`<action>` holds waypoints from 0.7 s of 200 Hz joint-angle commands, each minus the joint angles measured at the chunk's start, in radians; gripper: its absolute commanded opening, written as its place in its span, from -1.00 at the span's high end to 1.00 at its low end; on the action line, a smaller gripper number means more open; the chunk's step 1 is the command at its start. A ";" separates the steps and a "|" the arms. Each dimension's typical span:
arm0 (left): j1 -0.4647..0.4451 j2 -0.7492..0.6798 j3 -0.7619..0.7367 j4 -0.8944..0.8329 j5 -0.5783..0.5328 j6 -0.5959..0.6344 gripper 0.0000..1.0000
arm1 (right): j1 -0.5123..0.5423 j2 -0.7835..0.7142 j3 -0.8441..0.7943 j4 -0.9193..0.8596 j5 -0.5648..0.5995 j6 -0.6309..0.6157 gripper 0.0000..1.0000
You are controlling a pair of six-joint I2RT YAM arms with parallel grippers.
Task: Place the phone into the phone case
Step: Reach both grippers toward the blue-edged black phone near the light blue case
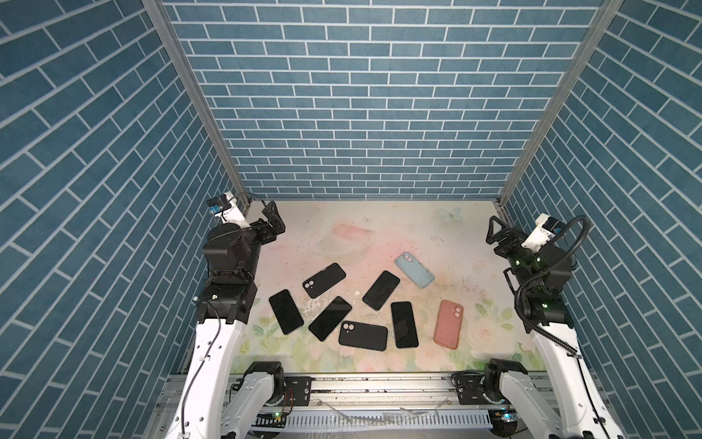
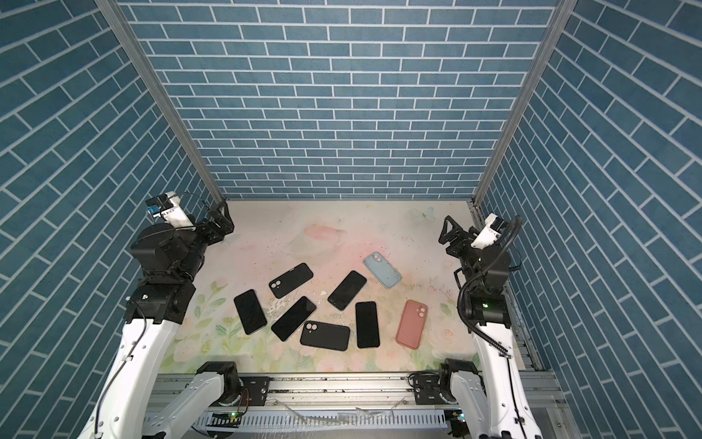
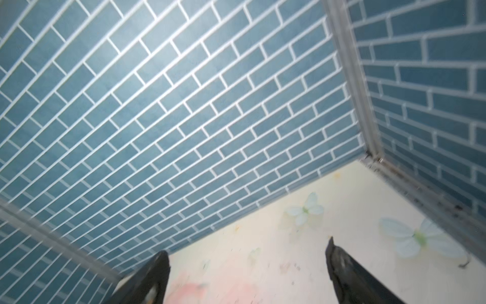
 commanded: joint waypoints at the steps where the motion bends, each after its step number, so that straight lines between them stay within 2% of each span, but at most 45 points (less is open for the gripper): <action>1: -0.004 0.076 0.028 -0.297 0.214 -0.116 -0.99 | 0.016 0.098 0.147 -0.413 -0.158 -0.043 -0.78; 16: -0.056 0.144 0.050 -0.408 0.283 -0.160 -0.99 | 0.054 0.180 0.246 -0.597 -0.149 -0.139 -0.75; 36: -0.218 0.222 0.084 -0.542 0.252 -0.138 -0.99 | 0.143 0.281 0.330 -0.764 -0.081 -0.249 -0.76; 52: -0.349 0.283 0.105 -0.607 0.240 -0.129 -0.99 | 0.200 0.340 0.352 -0.803 -0.045 -0.286 -0.75; 74: -0.475 0.350 0.084 -0.640 0.294 -0.160 -0.99 | 0.271 0.395 0.358 -0.794 -0.039 -0.313 -0.75; 108: -0.604 0.364 -0.086 -0.423 0.419 -0.357 -0.99 | 0.350 0.512 0.397 -0.806 -0.091 -0.345 -0.74; 140: -0.652 0.391 -0.218 -0.208 0.457 -0.512 -0.99 | 0.400 0.659 0.464 -0.827 -0.150 -0.380 -0.69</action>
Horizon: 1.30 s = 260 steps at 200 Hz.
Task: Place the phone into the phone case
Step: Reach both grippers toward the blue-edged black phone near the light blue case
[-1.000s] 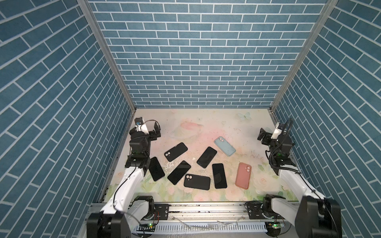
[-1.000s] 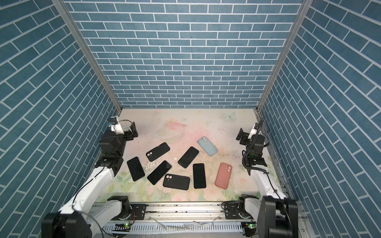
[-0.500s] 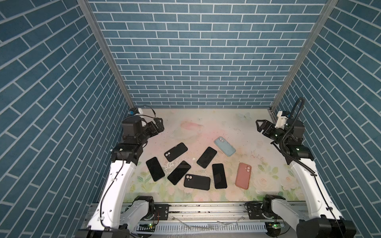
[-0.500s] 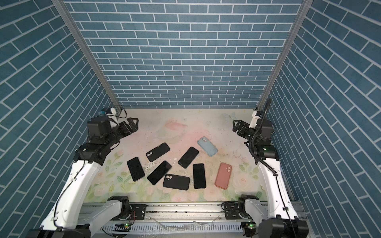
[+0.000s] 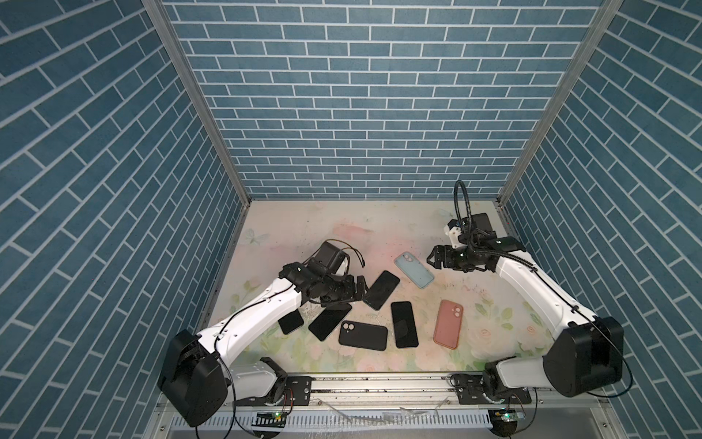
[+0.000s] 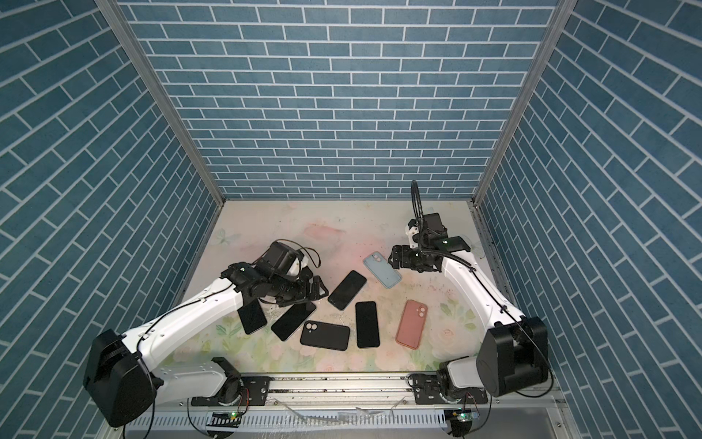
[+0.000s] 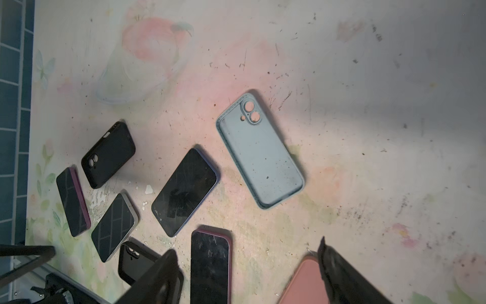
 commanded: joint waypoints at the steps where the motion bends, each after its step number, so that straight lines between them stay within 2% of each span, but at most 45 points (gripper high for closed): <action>1: -0.026 0.019 -0.070 0.185 0.054 -0.161 -0.99 | 0.031 0.087 0.060 -0.048 -0.064 -0.072 -0.68; 26: -0.033 0.043 -0.120 0.286 0.038 -0.229 -0.99 | 0.059 0.190 0.116 -0.043 -0.113 -0.078 -0.68; 68: -0.038 0.092 -0.198 0.481 0.019 -0.371 -0.99 | 0.117 0.367 0.215 -0.083 -0.109 -0.089 -0.64; 95: -0.053 0.134 -0.204 0.538 -0.020 -0.416 -0.99 | 0.149 0.434 0.253 -0.088 -0.120 -0.083 -0.63; 132: -0.064 0.187 -0.204 0.572 -0.062 -0.440 -0.99 | 0.185 0.475 0.270 -0.083 -0.121 -0.082 -0.63; 187: -0.068 0.192 -0.228 0.581 -0.124 -0.472 -0.99 | 0.204 0.528 0.296 -0.082 -0.133 -0.077 -0.62; 260: -0.067 0.244 -0.254 0.672 -0.123 -0.483 -0.97 | 0.216 0.606 0.347 -0.089 -0.145 -0.077 -0.62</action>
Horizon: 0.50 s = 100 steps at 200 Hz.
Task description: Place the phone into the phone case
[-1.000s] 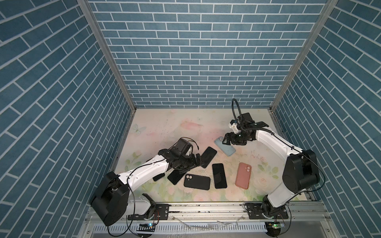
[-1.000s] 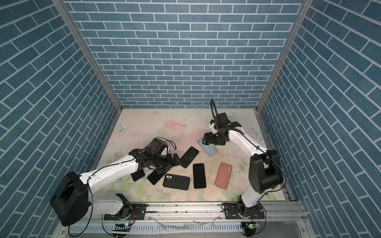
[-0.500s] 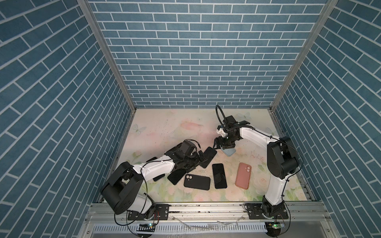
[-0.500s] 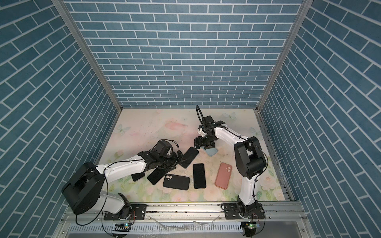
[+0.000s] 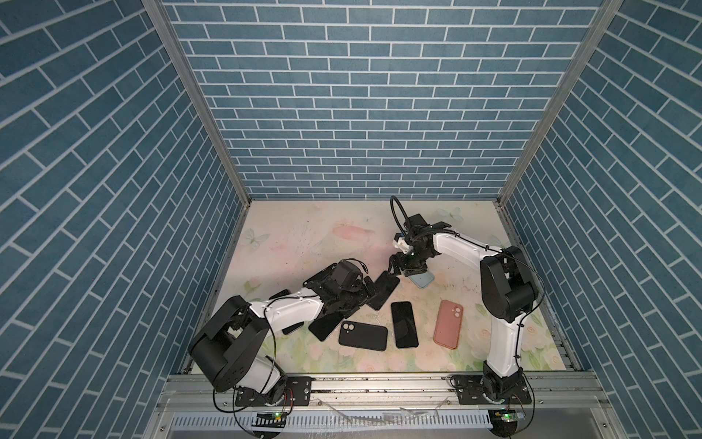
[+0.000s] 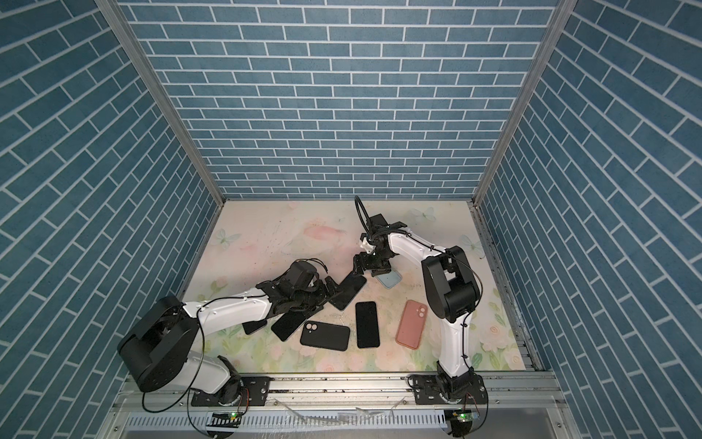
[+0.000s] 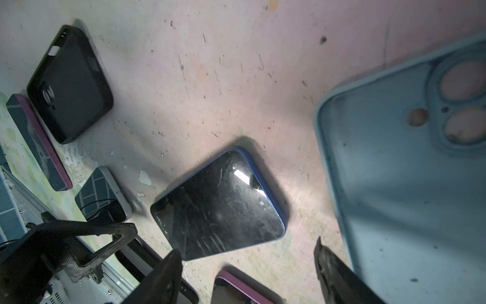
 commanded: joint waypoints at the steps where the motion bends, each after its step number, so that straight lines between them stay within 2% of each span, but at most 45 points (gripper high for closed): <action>1: -0.005 0.026 -0.021 0.039 -0.014 -0.009 -0.97 | 0.008 0.033 0.035 -0.030 -0.018 -0.028 -0.62; 60: -0.005 0.105 -0.019 0.139 0.028 -0.016 -0.97 | 0.009 0.070 0.047 -0.029 -0.018 -0.028 -0.62; 100: -0.005 0.109 -0.055 0.189 -0.012 -0.021 -0.97 | 0.010 0.095 0.053 -0.027 -0.024 -0.030 -0.62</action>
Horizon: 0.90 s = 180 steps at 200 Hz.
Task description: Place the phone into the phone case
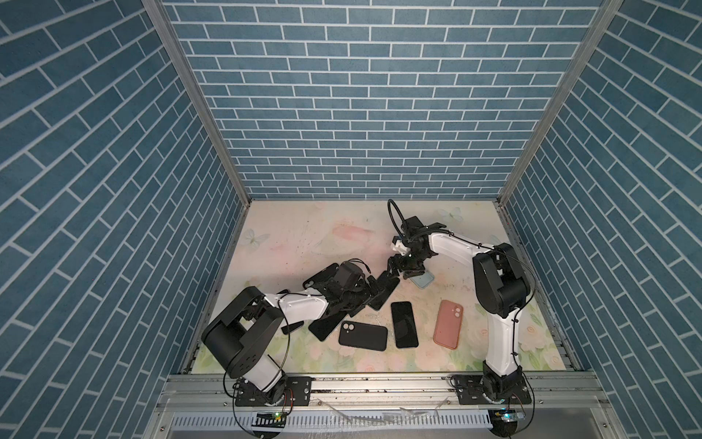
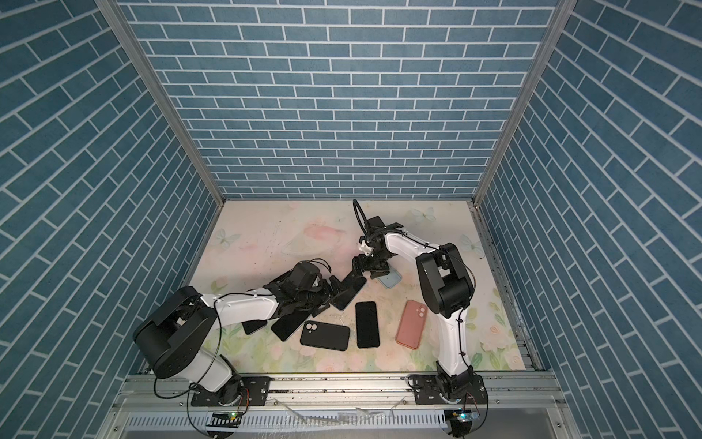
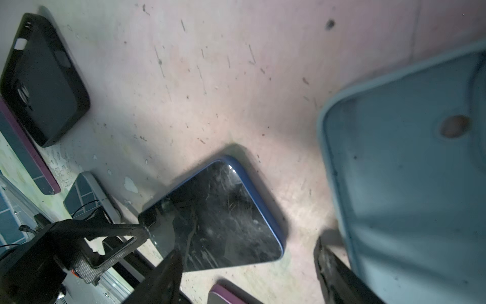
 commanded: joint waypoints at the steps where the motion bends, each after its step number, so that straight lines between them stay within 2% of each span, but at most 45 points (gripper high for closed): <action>1: -0.005 0.019 -0.040 0.008 -0.039 -0.002 -0.97 | 0.006 0.036 0.030 -0.022 -0.019 -0.031 -0.62; 79: -0.004 0.063 -0.093 0.143 -0.055 -0.027 -0.93 | 0.006 0.070 0.038 -0.028 -0.047 -0.034 -0.62; 98: -0.003 0.059 -0.097 0.151 -0.068 -0.028 -0.94 | 0.008 0.069 0.034 -0.038 -0.068 -0.040 -0.56; 180: 0.019 0.075 -0.061 0.119 -0.075 0.034 -0.91 | 0.009 -0.074 -0.131 0.030 -0.192 -0.069 -0.43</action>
